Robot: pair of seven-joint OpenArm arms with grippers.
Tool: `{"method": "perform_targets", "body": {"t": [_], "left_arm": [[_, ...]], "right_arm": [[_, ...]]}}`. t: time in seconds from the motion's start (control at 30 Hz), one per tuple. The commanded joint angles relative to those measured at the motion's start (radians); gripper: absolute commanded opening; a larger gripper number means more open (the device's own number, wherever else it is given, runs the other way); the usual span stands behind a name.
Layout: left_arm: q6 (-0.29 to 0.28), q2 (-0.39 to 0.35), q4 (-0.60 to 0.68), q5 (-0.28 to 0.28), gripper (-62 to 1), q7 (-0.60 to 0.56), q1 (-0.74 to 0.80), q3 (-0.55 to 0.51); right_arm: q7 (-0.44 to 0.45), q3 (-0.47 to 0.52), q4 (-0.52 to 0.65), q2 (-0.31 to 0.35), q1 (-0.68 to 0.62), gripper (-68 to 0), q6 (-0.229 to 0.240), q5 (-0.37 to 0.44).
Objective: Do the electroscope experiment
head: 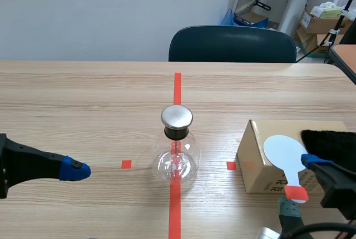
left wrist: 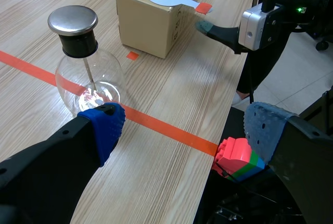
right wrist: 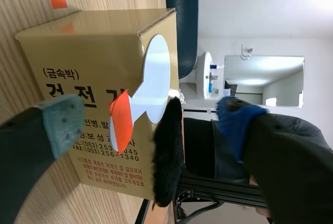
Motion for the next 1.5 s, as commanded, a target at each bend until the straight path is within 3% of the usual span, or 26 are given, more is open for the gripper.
{"method": "perform_targets", "body": {"t": [0.0, 0.23, 0.5, 1.47], "left_arm": [[-0.005, 0.008, 0.017, -0.010, -11.4, -0.014, 0.003, -0.005], [-0.005, 0.008, 0.017, -0.010, -11.4, -0.014, 0.003, -0.005], [-0.005, 0.008, 0.017, -0.014, -11.4, -0.014, 0.003, -0.005], [-0.005, 0.008, 0.017, -0.014, -11.4, -0.062, 0.003, -0.005]], "right_arm": [[-0.008, 0.008, 0.024, 0.011, 0.006, -27.7, -0.011, -0.001], [-0.026, 0.008, 0.024, 0.011, 0.006, -41.0, -0.011, -0.001], [-0.026, 0.008, 0.024, 0.011, 0.006, -66.7, -0.011, -0.001], [-0.033, 0.008, 0.024, 0.010, 0.006, -66.5, -0.011, -0.001]]}}
